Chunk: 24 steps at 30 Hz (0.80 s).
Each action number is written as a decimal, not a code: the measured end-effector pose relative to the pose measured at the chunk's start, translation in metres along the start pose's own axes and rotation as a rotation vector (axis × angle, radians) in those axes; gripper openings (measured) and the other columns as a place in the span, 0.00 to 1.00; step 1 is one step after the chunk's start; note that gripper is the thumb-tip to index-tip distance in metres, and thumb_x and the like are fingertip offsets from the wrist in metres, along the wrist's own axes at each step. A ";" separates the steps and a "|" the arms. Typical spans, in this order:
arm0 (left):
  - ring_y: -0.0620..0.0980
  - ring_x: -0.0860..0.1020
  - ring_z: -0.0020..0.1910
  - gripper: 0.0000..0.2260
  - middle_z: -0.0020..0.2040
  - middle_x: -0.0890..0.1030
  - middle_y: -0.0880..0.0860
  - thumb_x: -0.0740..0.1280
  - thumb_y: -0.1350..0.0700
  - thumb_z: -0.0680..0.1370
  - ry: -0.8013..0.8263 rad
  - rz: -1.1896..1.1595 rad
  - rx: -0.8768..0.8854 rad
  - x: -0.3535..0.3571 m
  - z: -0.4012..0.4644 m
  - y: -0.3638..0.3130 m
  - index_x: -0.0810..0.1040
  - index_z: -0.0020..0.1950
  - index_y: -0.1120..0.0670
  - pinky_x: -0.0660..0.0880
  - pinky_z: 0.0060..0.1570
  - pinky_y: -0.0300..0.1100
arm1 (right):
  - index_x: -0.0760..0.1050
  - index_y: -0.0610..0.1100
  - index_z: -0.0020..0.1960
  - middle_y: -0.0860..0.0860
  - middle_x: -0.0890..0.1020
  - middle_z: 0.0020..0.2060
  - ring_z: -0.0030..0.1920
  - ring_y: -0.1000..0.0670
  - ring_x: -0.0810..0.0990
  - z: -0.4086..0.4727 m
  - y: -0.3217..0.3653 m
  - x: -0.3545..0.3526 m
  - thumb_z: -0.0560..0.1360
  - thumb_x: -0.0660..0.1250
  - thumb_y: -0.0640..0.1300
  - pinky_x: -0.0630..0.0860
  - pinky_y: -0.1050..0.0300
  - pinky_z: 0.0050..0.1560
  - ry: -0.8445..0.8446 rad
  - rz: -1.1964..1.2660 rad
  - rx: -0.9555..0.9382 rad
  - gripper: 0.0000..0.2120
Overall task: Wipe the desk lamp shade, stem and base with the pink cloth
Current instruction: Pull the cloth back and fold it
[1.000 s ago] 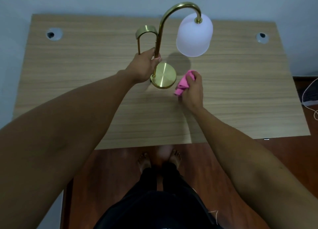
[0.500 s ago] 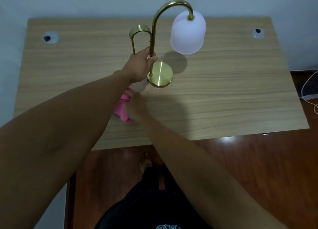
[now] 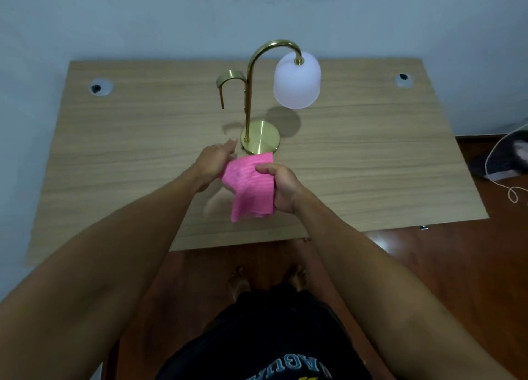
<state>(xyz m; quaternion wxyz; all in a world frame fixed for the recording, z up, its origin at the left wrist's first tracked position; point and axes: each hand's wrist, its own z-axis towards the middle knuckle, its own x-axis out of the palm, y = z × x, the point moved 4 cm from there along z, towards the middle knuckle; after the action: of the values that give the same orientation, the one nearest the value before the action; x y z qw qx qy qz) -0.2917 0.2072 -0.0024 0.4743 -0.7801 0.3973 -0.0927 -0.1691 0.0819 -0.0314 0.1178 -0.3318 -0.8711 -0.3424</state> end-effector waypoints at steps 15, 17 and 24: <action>0.45 0.76 0.44 0.02 0.44 0.81 0.50 0.68 0.56 0.78 0.110 -0.399 -0.022 0.132 -0.019 -0.047 0.78 0.50 0.51 0.66 0.44 0.40 | 0.75 0.42 0.62 0.39 0.83 0.51 0.49 0.41 0.83 -0.075 0.112 -0.131 0.81 0.60 0.37 0.78 0.41 0.58 -0.039 -0.188 -0.226 0.11; 0.43 0.78 0.42 0.08 0.44 0.83 0.48 0.63 0.58 0.82 0.139 -0.454 0.033 0.166 -0.018 -0.061 0.79 0.58 0.54 0.72 0.41 0.34 | 0.75 0.43 0.63 0.41 0.84 0.48 0.48 0.42 0.84 -0.090 0.120 -0.159 0.83 0.60 0.38 0.81 0.42 0.56 -0.012 -0.248 -0.217 0.10; 0.54 0.82 0.46 0.11 0.51 0.83 0.56 0.57 0.51 0.85 -0.011 -0.206 0.044 0.242 -0.021 -0.076 0.71 0.65 0.53 0.81 0.51 0.57 | 0.74 0.44 0.68 0.40 0.83 0.59 0.61 0.38 0.83 -0.107 0.117 -0.244 0.86 0.58 0.40 0.78 0.36 0.64 -0.018 -0.383 -0.198 0.13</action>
<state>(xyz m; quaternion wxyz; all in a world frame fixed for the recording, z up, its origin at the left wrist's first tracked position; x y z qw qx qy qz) -0.1010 0.0396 0.0147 0.4815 -0.8067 0.3103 -0.1454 0.0895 -0.0479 0.0030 0.0095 -0.1735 -0.8813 -0.4394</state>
